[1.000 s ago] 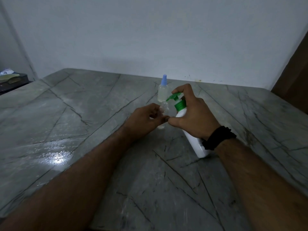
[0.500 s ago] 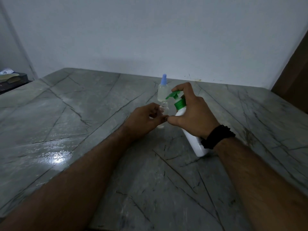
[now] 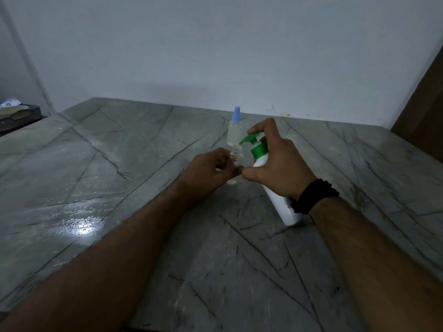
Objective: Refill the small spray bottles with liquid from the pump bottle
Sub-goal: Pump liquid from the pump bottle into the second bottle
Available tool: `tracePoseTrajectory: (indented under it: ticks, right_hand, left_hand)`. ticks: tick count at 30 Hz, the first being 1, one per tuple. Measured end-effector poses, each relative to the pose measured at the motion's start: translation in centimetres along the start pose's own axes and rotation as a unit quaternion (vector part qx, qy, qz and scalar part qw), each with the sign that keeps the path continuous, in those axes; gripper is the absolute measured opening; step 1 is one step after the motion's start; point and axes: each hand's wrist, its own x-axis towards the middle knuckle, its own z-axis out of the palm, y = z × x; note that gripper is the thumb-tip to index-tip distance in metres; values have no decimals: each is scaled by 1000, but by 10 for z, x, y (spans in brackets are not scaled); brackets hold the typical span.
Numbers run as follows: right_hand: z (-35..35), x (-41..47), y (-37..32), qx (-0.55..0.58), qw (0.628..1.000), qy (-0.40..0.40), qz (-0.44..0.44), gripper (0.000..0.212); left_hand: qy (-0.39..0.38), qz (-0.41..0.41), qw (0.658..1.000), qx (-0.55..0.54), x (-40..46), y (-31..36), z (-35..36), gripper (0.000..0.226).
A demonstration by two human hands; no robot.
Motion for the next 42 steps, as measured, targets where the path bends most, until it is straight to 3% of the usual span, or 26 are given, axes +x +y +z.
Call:
tracePoseTrajectory:
  ticks: [20,42]
  right_hand:
    - [1,-1,3,-12,1000,11,0,73]
    - [0,0,4,-2,1000,7,-7,71]
  left_hand:
    - [0,-5,1000,-1,2,-5,1,29]
    - [-1,-8,1000,-11,0,0,0,35]
